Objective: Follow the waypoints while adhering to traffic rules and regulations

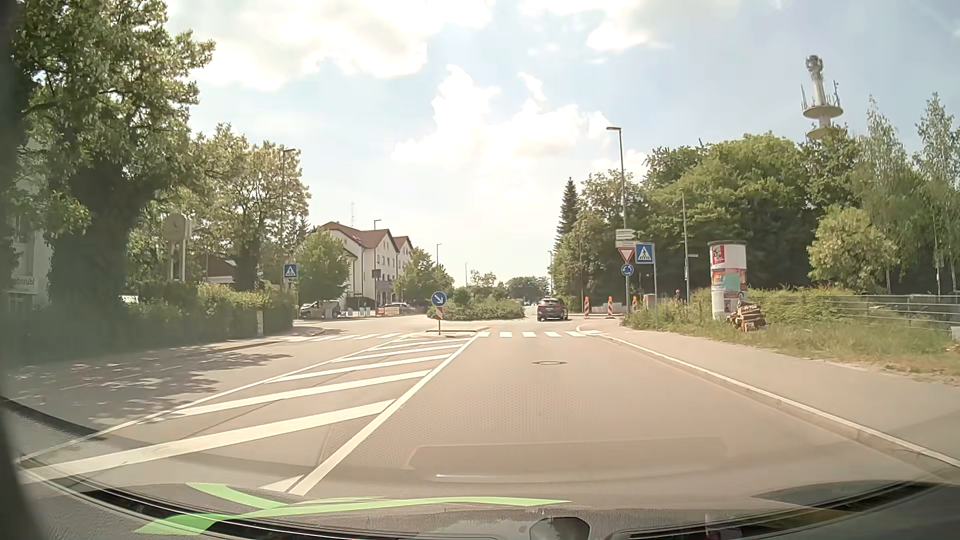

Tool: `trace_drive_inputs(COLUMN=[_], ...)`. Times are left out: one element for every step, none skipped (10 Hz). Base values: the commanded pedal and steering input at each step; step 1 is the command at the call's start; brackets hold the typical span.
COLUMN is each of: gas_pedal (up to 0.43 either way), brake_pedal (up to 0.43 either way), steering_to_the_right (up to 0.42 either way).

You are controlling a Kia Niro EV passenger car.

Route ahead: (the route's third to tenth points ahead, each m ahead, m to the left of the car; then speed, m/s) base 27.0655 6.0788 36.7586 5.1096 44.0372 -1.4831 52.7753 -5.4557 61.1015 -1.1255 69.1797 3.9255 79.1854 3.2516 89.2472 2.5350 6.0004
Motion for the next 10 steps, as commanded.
trace_drive_inputs(gas_pedal=[0.098, 0.098, 0.098, 0.098, 0.098, 0.098, 0.098, 0.098, 0.098, 0.098], brake_pedal=[0.000, 0.000, 0.000, 0.000, 0.000, 0.000, 0.000, 0.000, 0.000, 0.000], steering_to_the_right=[-0.005, -0.005, -0.005, -0.005, -0.005, -0.005, -0.005, -0.005, -0.005, -0.005])
